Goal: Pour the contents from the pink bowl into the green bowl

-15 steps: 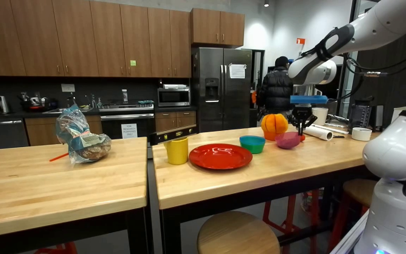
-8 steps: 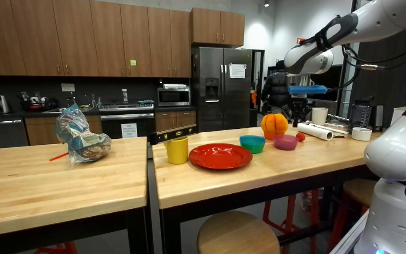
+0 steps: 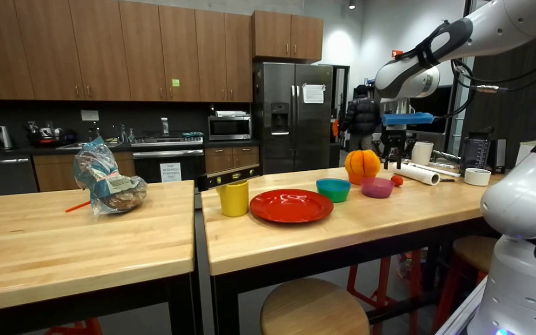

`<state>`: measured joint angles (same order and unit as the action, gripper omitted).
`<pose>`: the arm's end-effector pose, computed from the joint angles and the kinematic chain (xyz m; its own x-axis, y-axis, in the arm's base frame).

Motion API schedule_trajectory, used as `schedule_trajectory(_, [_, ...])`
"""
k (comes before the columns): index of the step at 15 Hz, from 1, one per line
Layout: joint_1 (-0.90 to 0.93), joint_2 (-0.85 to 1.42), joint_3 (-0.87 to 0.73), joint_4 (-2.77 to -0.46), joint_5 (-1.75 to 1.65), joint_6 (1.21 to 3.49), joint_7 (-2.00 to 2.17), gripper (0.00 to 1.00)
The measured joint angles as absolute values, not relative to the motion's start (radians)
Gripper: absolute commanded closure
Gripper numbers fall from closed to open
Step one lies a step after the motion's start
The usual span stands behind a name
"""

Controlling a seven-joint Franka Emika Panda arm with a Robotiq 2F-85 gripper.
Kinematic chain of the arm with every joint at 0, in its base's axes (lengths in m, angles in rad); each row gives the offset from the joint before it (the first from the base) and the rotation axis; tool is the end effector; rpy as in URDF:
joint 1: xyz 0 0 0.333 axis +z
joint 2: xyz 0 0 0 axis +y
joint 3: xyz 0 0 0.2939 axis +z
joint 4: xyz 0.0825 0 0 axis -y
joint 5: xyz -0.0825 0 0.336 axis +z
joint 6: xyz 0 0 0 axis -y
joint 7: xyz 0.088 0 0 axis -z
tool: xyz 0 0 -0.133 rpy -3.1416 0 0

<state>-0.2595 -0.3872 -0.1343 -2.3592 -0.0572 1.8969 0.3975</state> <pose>0.3530 -0.1545 0.4403 0.7229 -0.6873 -0.0708 -0.6871 -0.7259 0.0319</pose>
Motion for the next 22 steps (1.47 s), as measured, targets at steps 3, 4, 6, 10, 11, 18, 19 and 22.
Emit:
schedule_trajectory(3, [-0.264, -0.375, -0.149, -2.387, -0.05, 1.958, 0.399, 0.06])
schedule_trajectory(4, [-0.266, -0.371, -0.154, -2.398, -0.046, 1.984, 0.4, 0.01])
schedule_trajectory(6, [-0.273, -0.359, -0.163, -2.419, -0.034, 2.035, 0.401, 0.0])
schedule_trajectory(10, [-0.287, -0.324, -0.179, -2.447, -0.016, 2.106, 0.403, 0.0])
schedule_trajectory(11, [-0.29, -0.314, -0.182, -2.45, -0.014, 2.117, 0.404, 0.0])
schedule_trajectory(18, [-0.308, -0.257, -0.197, -2.453, -0.014, 2.153, 0.421, 0.31])
schedule_trajectory(19, [-0.309, -0.252, -0.199, -2.453, -0.014, 2.154, 0.421, 0.39])
schedule_trajectory(22, [-0.31, -0.243, -0.204, -2.453, -0.014, 2.154, 0.422, 0.62])
